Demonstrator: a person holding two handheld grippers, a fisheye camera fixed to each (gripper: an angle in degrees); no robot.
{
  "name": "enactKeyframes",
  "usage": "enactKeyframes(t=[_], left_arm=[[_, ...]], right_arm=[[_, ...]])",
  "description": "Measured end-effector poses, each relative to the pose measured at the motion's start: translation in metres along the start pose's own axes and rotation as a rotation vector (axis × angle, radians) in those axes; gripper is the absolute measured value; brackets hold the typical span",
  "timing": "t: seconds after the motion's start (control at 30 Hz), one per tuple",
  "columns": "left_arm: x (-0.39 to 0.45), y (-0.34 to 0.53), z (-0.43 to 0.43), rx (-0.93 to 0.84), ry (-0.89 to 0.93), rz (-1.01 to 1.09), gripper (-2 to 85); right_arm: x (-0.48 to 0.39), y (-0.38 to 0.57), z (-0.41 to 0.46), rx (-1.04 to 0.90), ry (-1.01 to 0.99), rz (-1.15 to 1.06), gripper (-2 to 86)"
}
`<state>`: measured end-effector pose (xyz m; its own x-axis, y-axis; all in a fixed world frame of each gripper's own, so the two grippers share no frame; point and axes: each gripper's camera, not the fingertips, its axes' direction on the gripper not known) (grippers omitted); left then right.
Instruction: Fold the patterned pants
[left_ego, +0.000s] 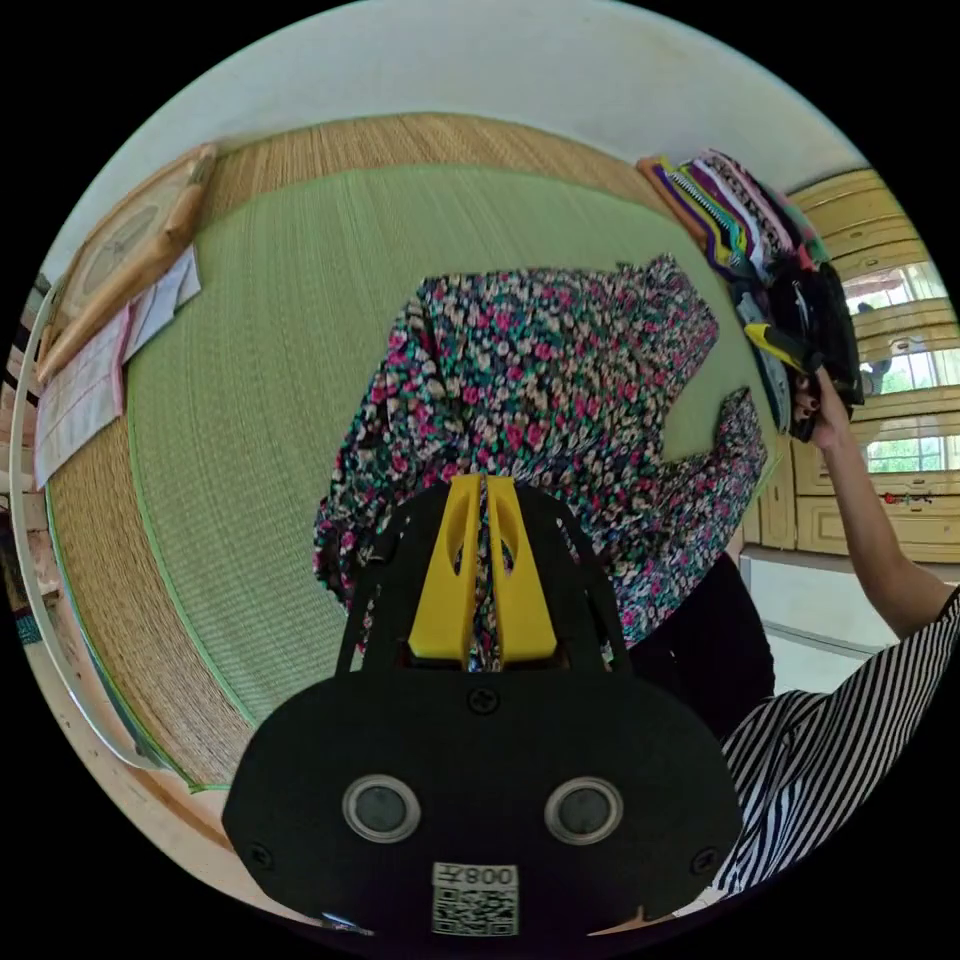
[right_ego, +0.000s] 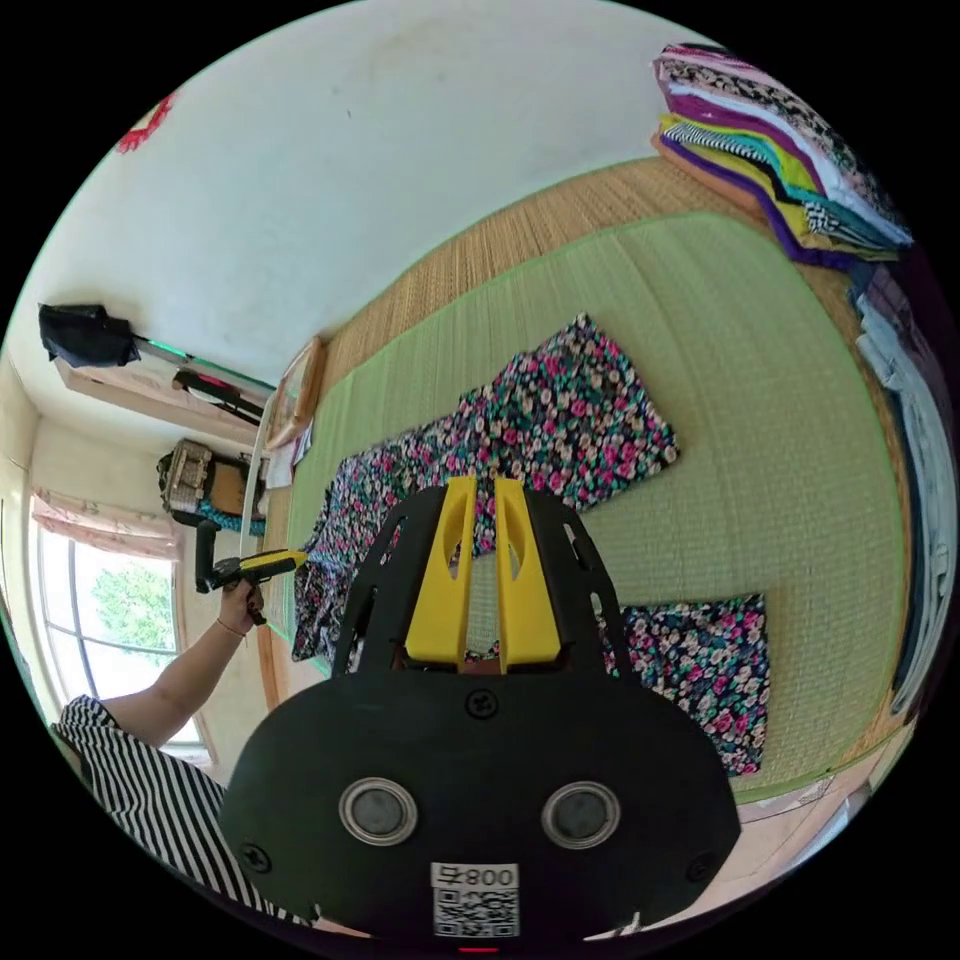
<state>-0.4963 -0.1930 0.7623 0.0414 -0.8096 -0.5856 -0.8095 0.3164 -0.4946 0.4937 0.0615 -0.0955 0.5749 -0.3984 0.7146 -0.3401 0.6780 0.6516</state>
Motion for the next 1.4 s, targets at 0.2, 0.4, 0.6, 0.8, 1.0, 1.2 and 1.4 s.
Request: enactKeyframes(t=[0.2,0.4,0.6,0.8,1.0,1.2,1.4], left_arm=[[-0.042,-0.027,-0.008,0.024,-0.141,-0.093,0.1],[-0.107,-0.041,-0.049,0.143,-0.164,-0.292,0.1],[-0.101,-0.052,-0.035,0.123,-0.102,-0.158,1.0],[-0.109,-0.075,-0.008,-0.011,-0.196,-0.062,1.4],[-0.163,-0.070,-0.032,0.140,-0.077,-0.240,1.1],[-0.218,-0.029,-0.031,0.243,0.091,-0.445,1.2],[-0.209,0.031,-0.020,0.239,0.013,-0.434,1.2]], right_arm=[[-0.018,0.018,0.086,-0.117,-0.033,-0.081,1.7],[-0.029,0.031,0.158,-0.216,-0.021,-0.135,1.4],[-0.045,0.041,0.219,-0.281,-0.014,-0.189,1.6],[-0.058,0.044,0.273,-0.314,-0.046,-0.205,1.9],[-0.068,0.049,0.317,-0.344,-0.019,-0.255,1.9],[-0.102,0.043,0.355,-0.329,-0.015,-0.361,1.8],[-0.165,0.024,0.403,-0.317,-0.034,-0.546,2.2]])
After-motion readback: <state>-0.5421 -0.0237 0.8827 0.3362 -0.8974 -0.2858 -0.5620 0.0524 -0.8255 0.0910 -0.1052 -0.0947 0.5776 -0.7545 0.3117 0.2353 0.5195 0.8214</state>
